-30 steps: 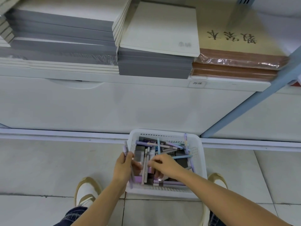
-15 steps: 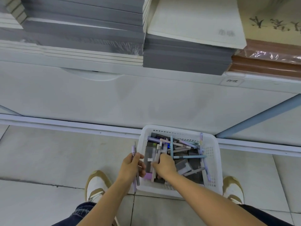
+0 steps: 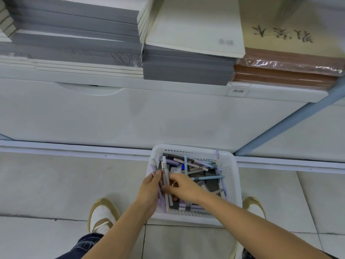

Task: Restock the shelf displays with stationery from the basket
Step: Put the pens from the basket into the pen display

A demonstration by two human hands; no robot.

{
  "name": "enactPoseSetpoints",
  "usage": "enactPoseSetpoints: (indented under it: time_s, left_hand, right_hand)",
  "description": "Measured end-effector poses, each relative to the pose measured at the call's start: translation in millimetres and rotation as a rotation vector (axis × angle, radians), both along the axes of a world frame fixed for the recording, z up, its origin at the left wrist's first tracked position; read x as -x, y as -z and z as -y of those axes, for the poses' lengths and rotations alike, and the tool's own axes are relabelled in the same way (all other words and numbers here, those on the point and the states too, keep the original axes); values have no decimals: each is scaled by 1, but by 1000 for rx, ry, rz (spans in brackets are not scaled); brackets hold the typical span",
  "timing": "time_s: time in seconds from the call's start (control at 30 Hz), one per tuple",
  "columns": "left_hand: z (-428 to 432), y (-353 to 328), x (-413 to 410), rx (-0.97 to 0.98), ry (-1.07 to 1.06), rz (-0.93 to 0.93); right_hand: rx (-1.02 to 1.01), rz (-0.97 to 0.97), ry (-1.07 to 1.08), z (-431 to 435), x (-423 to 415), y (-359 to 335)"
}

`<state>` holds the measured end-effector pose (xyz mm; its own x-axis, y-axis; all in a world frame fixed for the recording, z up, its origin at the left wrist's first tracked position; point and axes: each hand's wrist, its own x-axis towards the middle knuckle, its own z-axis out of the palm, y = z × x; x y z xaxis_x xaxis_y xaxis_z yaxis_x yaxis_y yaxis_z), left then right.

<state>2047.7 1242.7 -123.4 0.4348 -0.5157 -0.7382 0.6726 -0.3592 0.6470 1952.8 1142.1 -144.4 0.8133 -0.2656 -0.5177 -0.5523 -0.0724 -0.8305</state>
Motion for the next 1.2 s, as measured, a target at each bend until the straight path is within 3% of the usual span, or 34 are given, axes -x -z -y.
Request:
enactPoseSetpoints:
  time_s: [0.2, 0.3, 0.43, 0.57, 0.7, 0.83, 1.0, 1.2]
  left_hand:
    - [7, -3, 12, 7, 36, -35]
    - [7, -2, 12, 25, 118, 46]
    - [14, -12, 7, 108, 61, 88]
    - [24, -37, -2, 145, 53, 181]
    - [30, -75, -11, 127, 58, 412]
    - [31, -123, -16, 191, 120, 518]
    - [25, -185, -13, 332, 267, 611]
    - [17, -258, -6, 512, 282, 778]
  right_hand:
    - [-19, -12, -71, -6, 9, 5]
    - [-42, 12, -49, -2, 12, 2]
    - [-102, 92, 55, 9, 10, -16]
    - [-26, 169, 94, 19, 5, -44]
    - [11, 286, 208, 29, 0, -87]
    - [133, 454, 372, 40, -2, -146]
    - [284, 596, 408, 41, 0, -221]
    - [329, 696, 391, 34, 12, -304]
